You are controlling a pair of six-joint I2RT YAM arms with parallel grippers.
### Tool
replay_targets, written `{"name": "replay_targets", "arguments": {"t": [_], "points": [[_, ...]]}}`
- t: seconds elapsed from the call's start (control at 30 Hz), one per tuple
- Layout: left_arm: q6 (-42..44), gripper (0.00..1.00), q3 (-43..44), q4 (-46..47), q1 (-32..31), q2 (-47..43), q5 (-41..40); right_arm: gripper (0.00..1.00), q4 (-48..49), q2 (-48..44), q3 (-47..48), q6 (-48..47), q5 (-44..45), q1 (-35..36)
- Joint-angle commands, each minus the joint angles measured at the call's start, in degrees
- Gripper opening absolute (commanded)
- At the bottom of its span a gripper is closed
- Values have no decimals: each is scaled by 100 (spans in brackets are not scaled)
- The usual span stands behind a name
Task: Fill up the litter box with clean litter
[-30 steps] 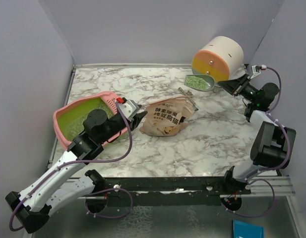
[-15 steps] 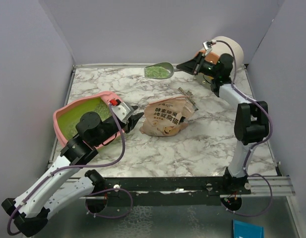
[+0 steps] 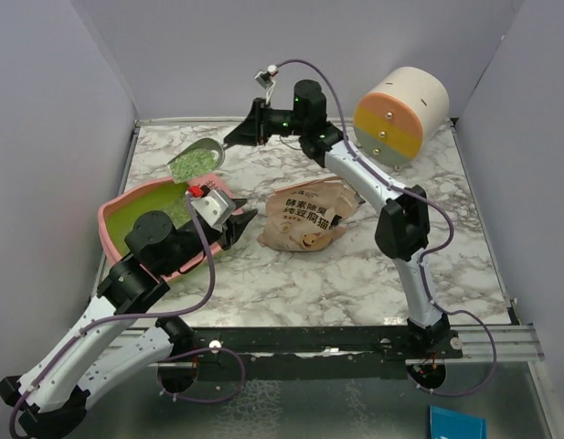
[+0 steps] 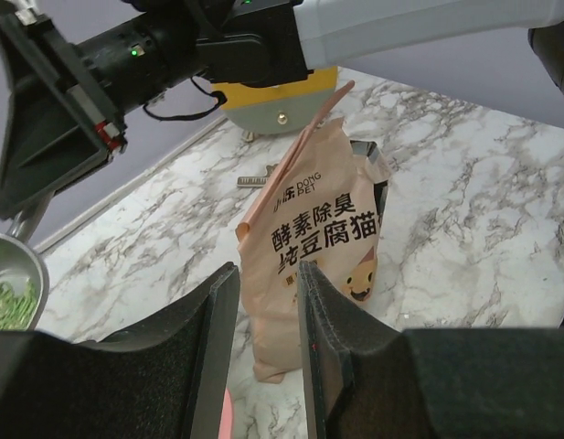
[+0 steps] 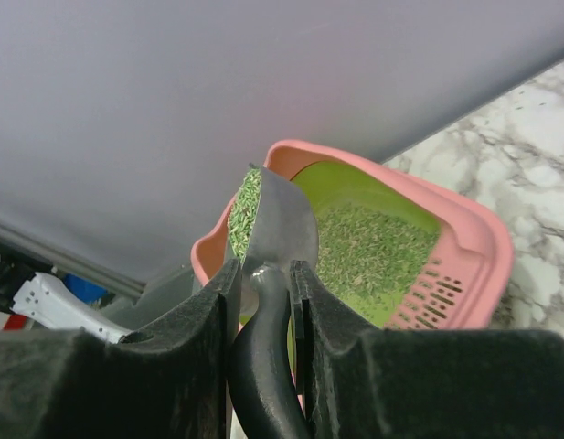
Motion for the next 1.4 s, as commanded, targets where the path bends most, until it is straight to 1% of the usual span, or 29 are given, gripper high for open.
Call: {"name": "replay_targets", "arguments": {"t": [0.0, 0.2, 0.5, 0.93, 1.27, 1.37], "points": [[-153, 34, 174, -312, -3, -176, -103, 1, -898, 234, 676, -942, 330, 446], [-251, 34, 85, -417, -3, -373, -130, 1, -1595, 457, 1264, -1873, 810, 972], [-367, 34, -24, -501, -3, -553, -156, 1, -1881, 372, 1454, -2675, 1392, 1342], [-455, 34, -89, -658, -2, -703, -215, 1, -2135, -38, 1455, -4024, 3120, 1913], [-488, 33, -144, -660, 1, -731, -239, 1, -2273, -331, 1212, -5277, 4242, 2472], [-497, 33, -145, -658, -3, -717, -240, 1, -2261, -364, 1126, -5549, 4416, 2584]]}}
